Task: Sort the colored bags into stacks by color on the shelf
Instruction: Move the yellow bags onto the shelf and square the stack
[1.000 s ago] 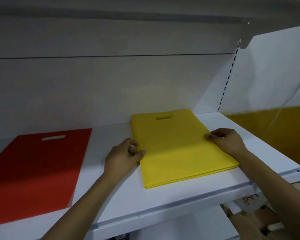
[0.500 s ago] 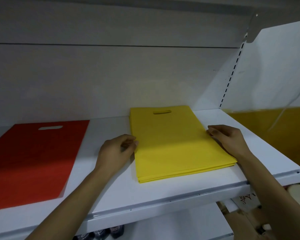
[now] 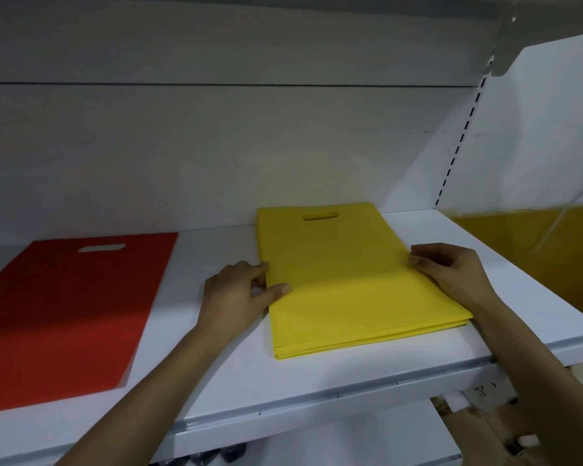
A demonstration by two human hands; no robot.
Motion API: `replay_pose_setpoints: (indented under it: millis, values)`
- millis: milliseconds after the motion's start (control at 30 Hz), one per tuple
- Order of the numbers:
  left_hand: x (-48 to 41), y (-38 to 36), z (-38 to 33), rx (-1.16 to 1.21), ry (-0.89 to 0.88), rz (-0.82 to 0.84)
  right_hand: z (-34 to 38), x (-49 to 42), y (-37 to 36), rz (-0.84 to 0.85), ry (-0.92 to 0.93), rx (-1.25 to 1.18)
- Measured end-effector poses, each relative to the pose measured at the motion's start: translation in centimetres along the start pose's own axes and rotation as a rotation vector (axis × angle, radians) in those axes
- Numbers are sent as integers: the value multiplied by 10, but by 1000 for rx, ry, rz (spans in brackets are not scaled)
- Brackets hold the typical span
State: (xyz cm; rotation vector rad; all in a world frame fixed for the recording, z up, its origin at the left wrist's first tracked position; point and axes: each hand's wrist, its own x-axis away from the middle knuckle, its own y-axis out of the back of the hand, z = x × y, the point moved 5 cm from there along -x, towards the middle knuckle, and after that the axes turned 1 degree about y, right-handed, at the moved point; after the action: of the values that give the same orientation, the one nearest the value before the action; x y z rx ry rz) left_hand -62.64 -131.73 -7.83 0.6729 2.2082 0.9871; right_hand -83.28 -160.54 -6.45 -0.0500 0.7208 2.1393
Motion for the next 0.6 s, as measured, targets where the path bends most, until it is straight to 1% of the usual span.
replay_pose_setpoints:
  millis: [100,200,233,300,367,433,500,600]
  values:
    - [0,-2,0,-1,-2,19,0,0,0,4,-30,-25]
    - [-2,-2,-4,10,2,31,7,1,4,49,-168,-132]
    - [-1,0,-4,25,11,30,10,1,8,50,-195,-129]
    - [3,9,-4,-19,-28,-1,25,0,15,9,-131,96]
    - [7,26,-7,-165,-120,-51,54,2,8,-1,-17,231]
    - [11,54,-8,-320,-232,-127,93,8,-23,73,94,305]
    - [17,88,1,-480,-287,-202,134,14,-68,169,186,385]
    - [35,148,35,-629,-256,-213,202,27,-149,296,328,451]
